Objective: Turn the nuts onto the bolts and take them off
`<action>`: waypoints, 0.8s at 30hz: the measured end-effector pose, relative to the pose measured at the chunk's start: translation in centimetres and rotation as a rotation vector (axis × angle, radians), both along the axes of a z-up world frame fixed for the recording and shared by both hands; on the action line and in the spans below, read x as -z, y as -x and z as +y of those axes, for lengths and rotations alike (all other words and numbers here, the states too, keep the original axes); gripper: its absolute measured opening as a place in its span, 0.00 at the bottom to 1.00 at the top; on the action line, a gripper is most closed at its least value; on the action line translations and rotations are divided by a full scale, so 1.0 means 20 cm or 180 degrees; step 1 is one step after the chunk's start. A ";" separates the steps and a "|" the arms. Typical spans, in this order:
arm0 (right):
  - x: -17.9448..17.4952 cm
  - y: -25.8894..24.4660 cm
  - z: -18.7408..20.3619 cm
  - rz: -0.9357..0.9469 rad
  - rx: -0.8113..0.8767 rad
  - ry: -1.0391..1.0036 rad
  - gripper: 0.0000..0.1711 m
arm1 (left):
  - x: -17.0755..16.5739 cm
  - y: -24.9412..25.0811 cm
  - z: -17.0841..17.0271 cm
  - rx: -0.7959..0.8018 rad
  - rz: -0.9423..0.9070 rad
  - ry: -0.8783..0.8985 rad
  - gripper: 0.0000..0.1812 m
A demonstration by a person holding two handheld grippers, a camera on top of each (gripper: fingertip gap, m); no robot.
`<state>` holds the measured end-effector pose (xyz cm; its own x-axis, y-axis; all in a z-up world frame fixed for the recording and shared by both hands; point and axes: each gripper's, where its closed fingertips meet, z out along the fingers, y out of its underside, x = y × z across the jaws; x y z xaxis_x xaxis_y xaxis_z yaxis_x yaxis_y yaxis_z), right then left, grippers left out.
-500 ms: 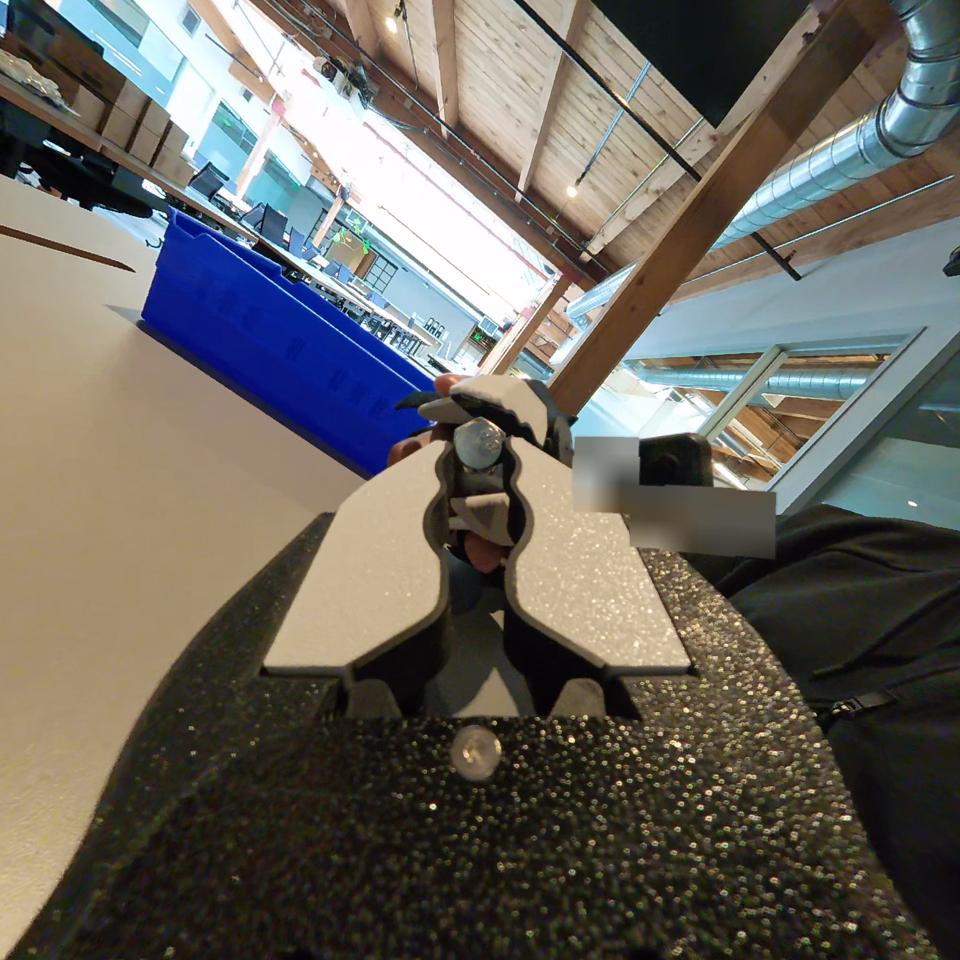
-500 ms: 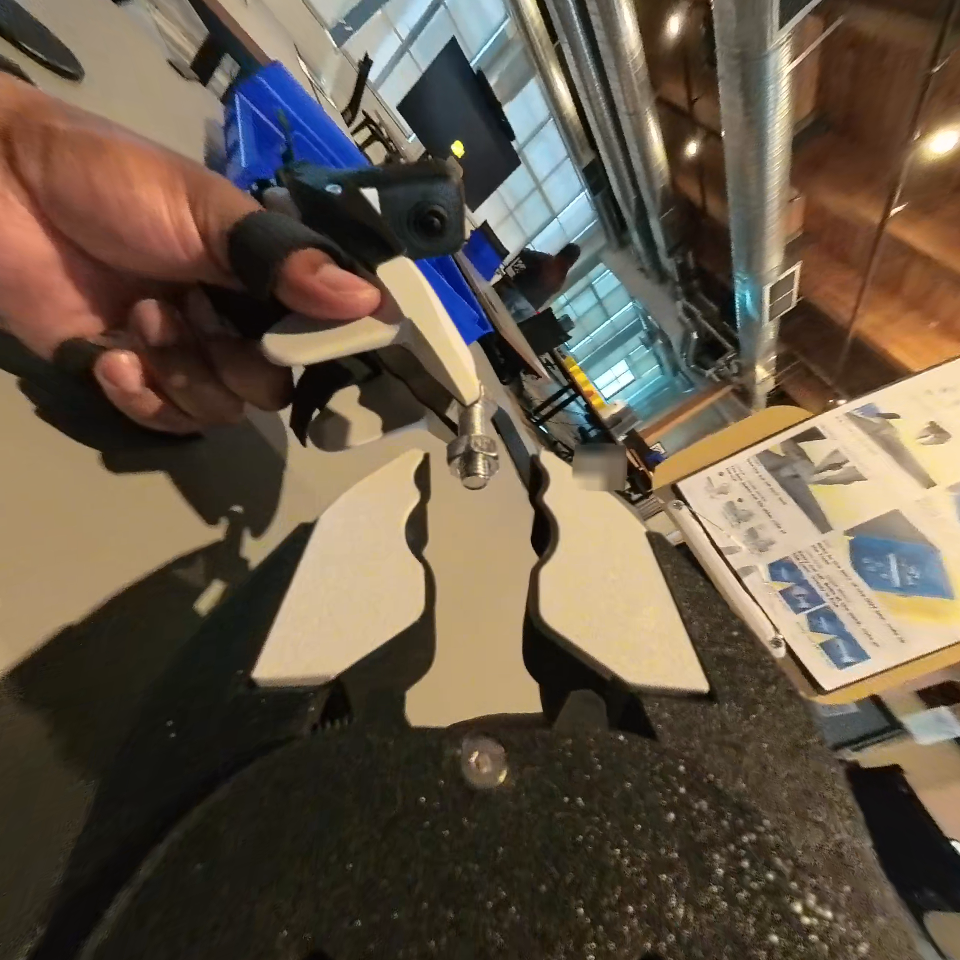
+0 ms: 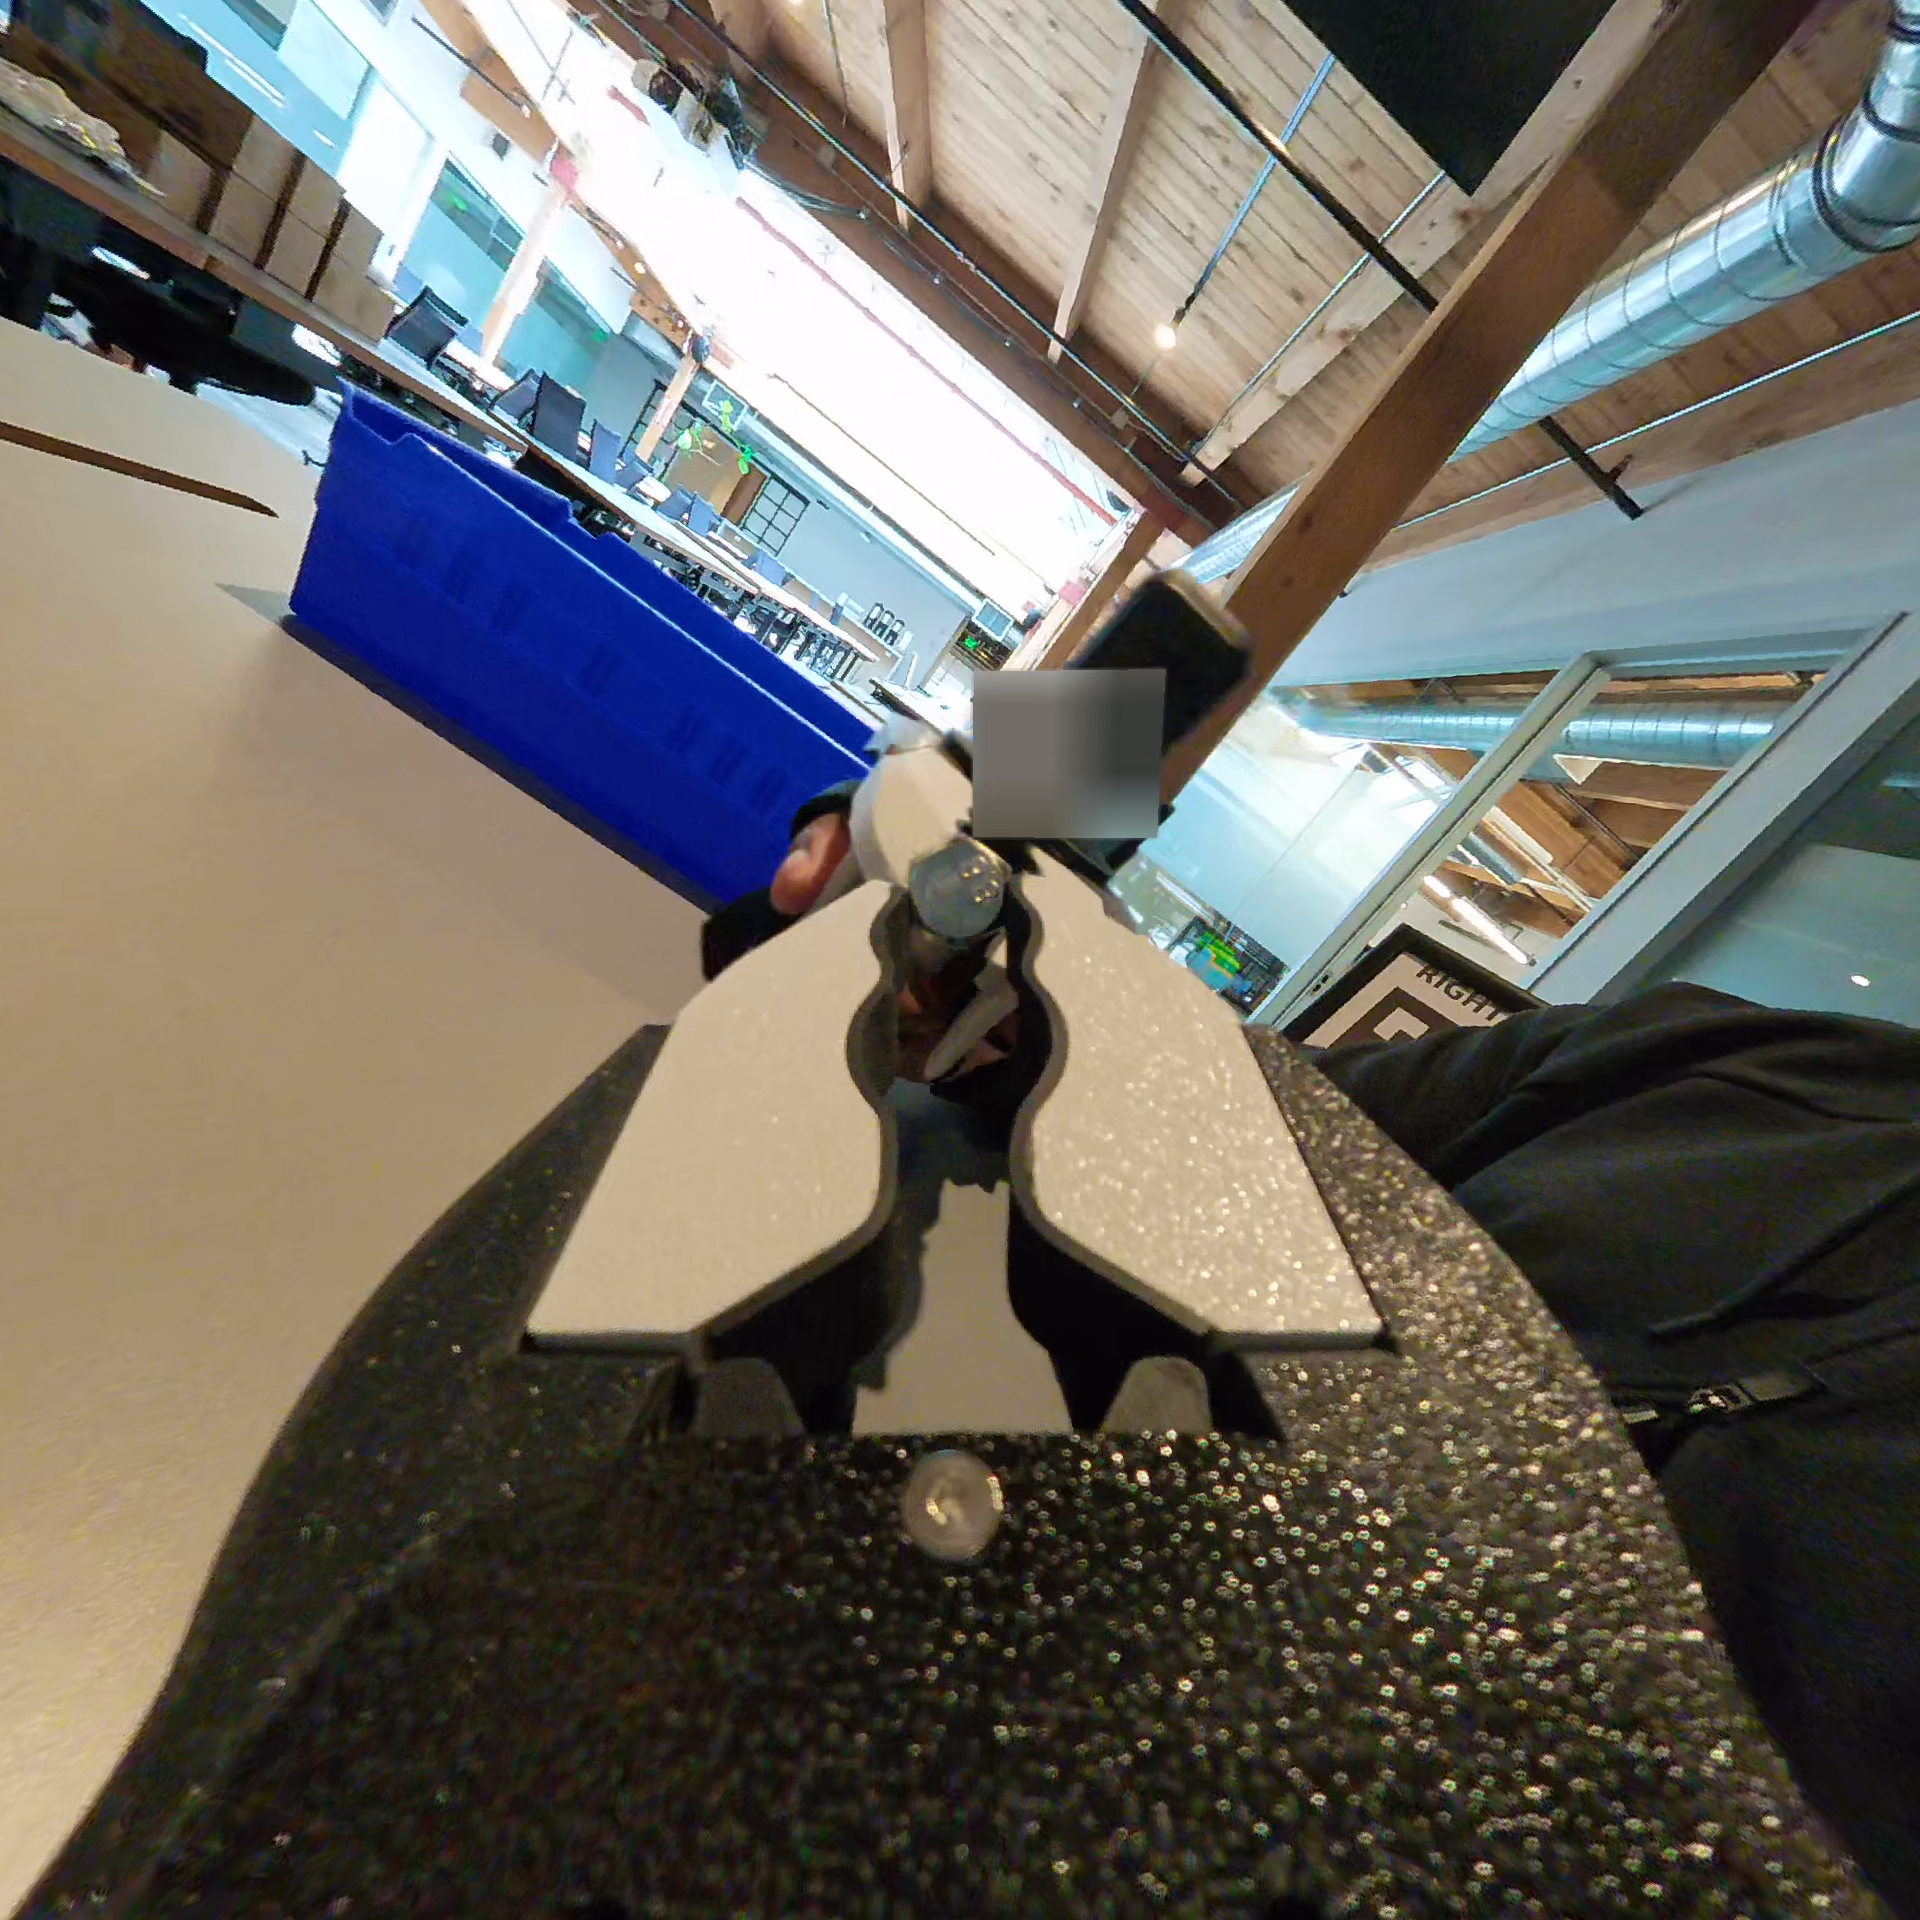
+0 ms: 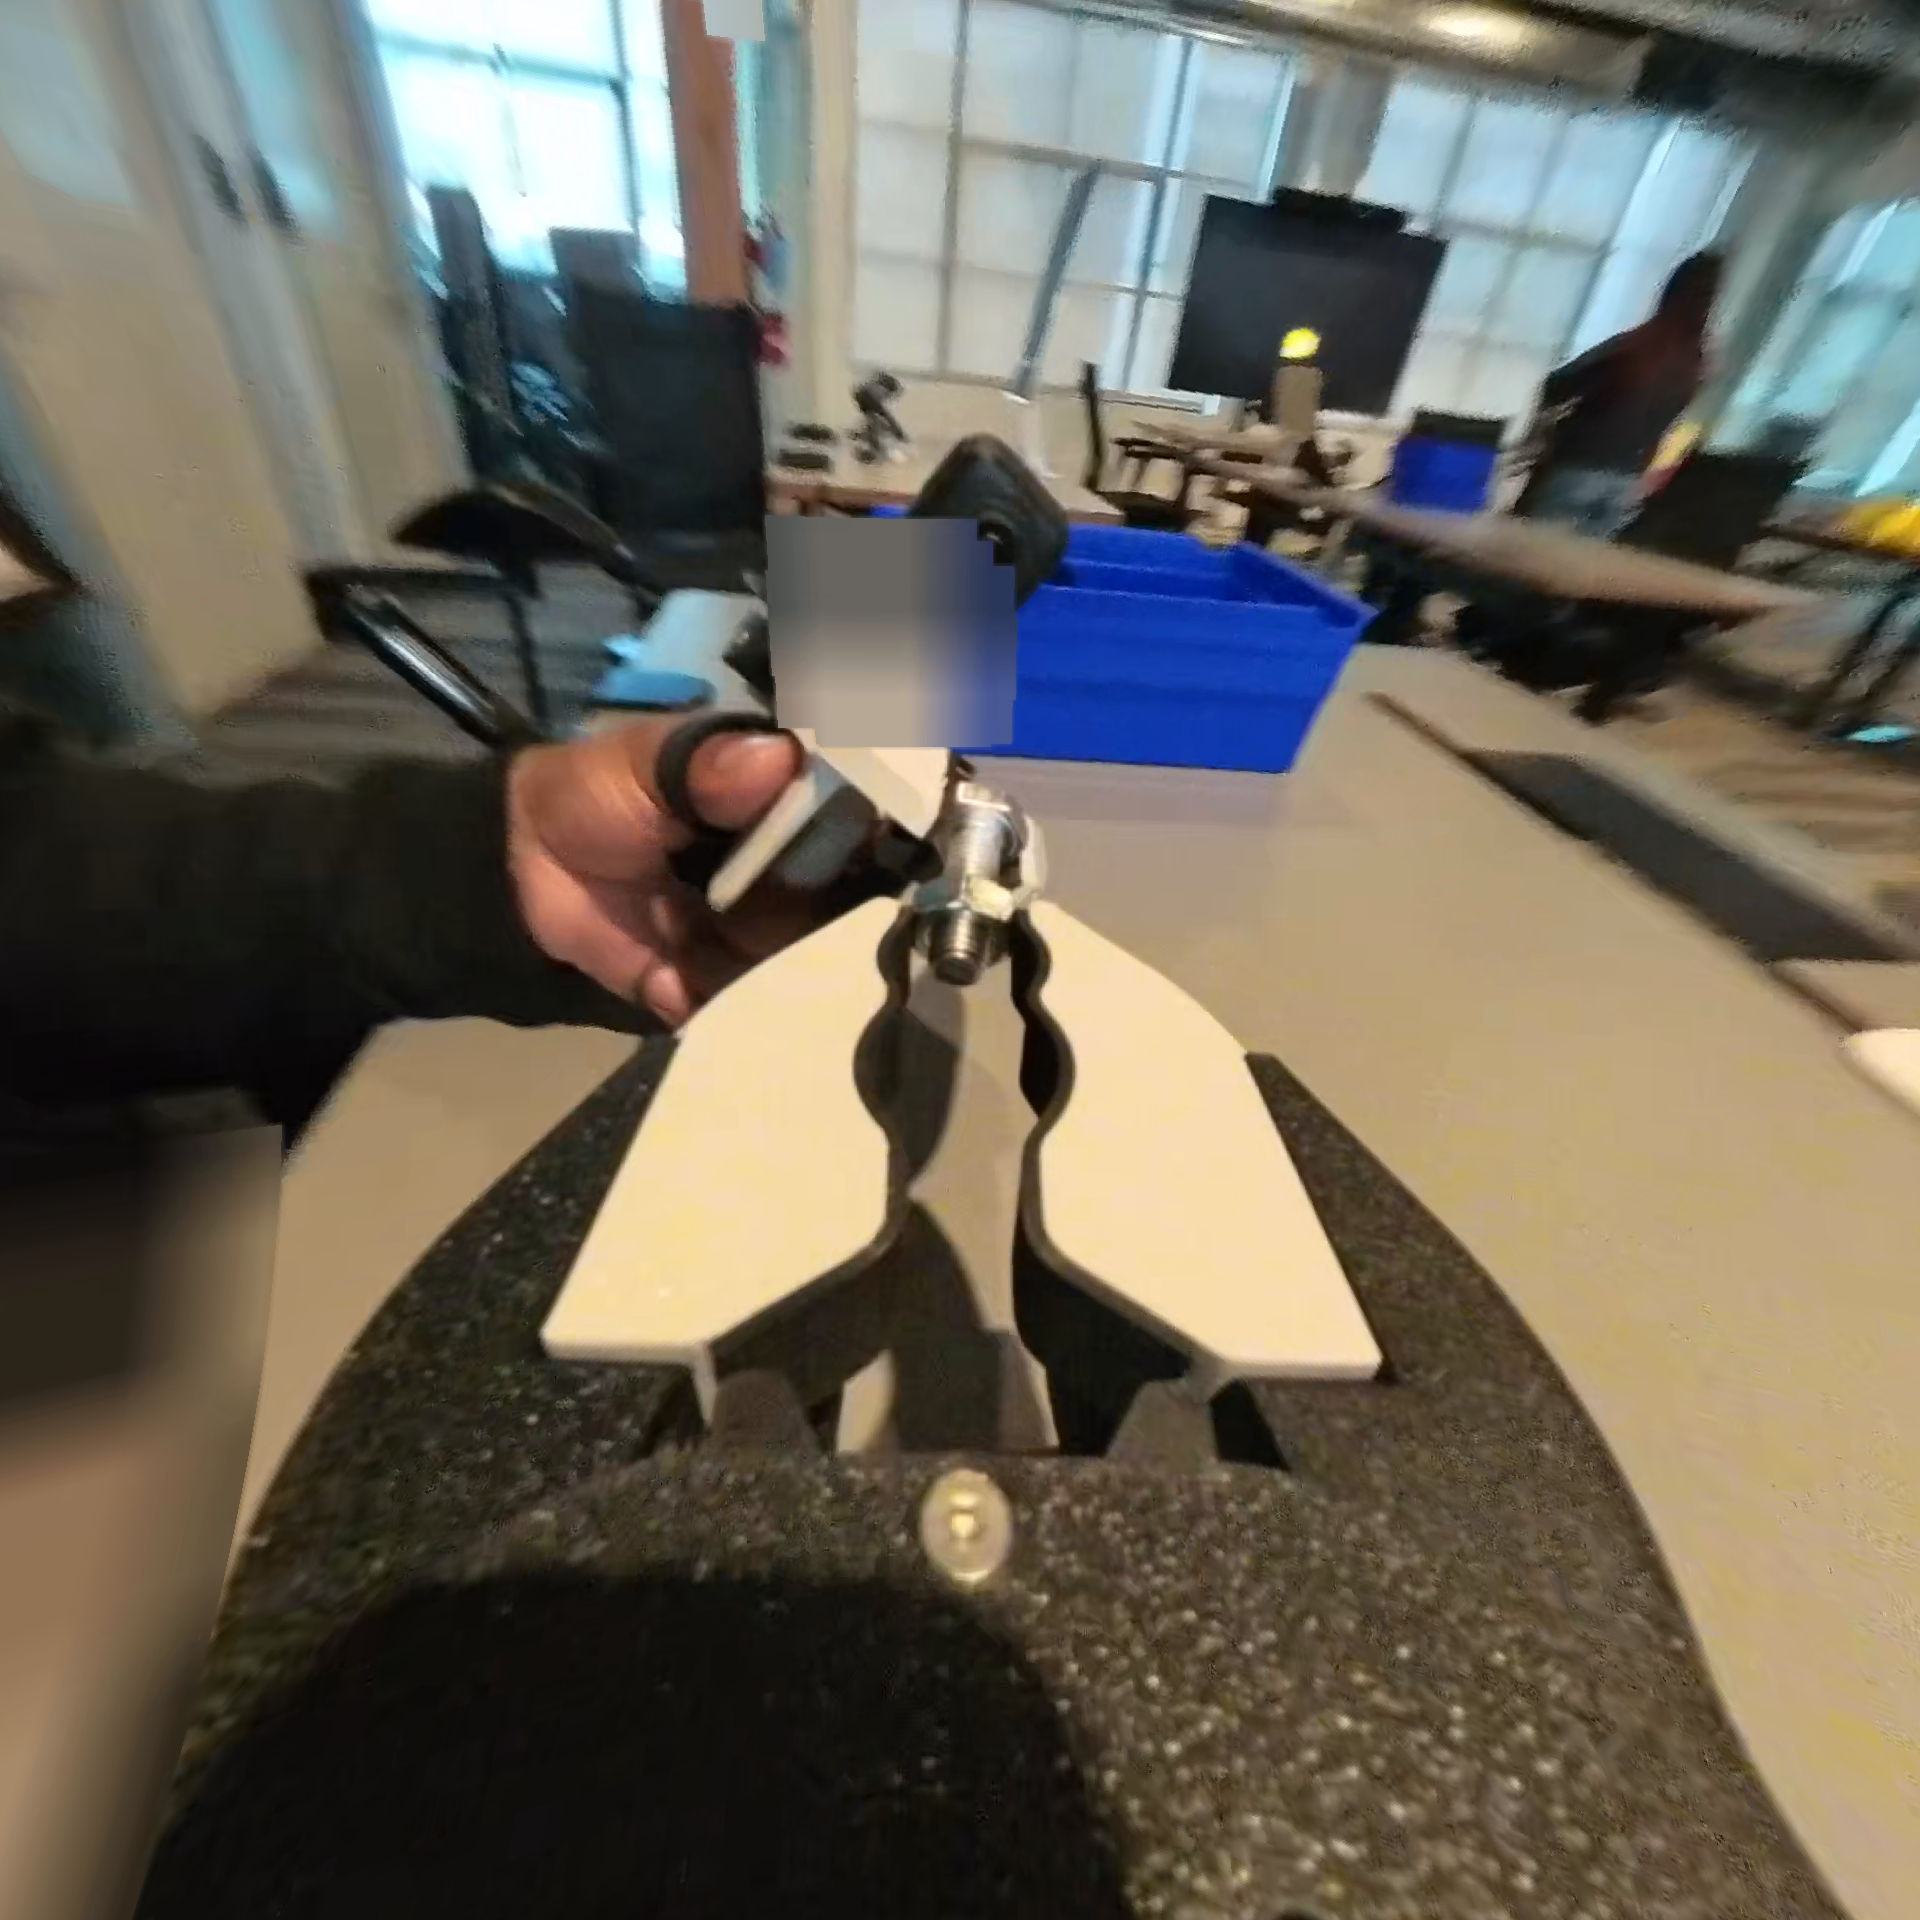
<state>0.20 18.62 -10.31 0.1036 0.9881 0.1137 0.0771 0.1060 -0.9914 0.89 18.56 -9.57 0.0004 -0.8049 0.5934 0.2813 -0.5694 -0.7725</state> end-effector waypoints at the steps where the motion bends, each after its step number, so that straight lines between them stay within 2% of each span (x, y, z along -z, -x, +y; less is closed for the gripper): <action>1: 0.00 0.00 0.00 0.0053 -0.0102 0.0175 0.10 | 0.00 0.00 0.00 -0.0007 0.0008 -0.0003 0.09; 4: 0.00 0.00 -0.01 0.0059 -0.0073 0.0025 0.15 | 0.00 0.00 0.01 -0.0035 -0.0014 -0.0001 0.09; 7: 0.01 0.02 0.01 -0.0115 0.0269 -0.0608 0.25 | -0.01 0.02 0.02 -0.0076 -0.0062 0.0018 0.09; 9: 0.01 0.01 0.03 -0.0265 0.0576 -0.1185 0.26 | -0.01 0.02 0.02 -0.0085 -0.0065 0.0029 0.09; 12: 0.00 0.01 0.04 -0.0448 0.0912 -0.1882 0.26 | -0.01 0.02 0.02 -0.0080 -0.0063 0.0036 0.09; 14: -0.01 0.01 0.04 -0.0492 0.1064 -0.2121 0.25 | -0.01 0.02 0.02 -0.0078 -0.0062 0.0040 0.09; 21: -0.01 -0.01 0.08 -0.0587 0.1285 -0.2342 0.18 | 0.00 0.01 0.02 -0.0053 -0.0039 0.0054 0.09; 24: -0.02 -0.01 0.07 -0.0583 0.1269 -0.2403 0.11 | 0.00 0.01 0.02 -0.0045 -0.0053 0.0058 0.09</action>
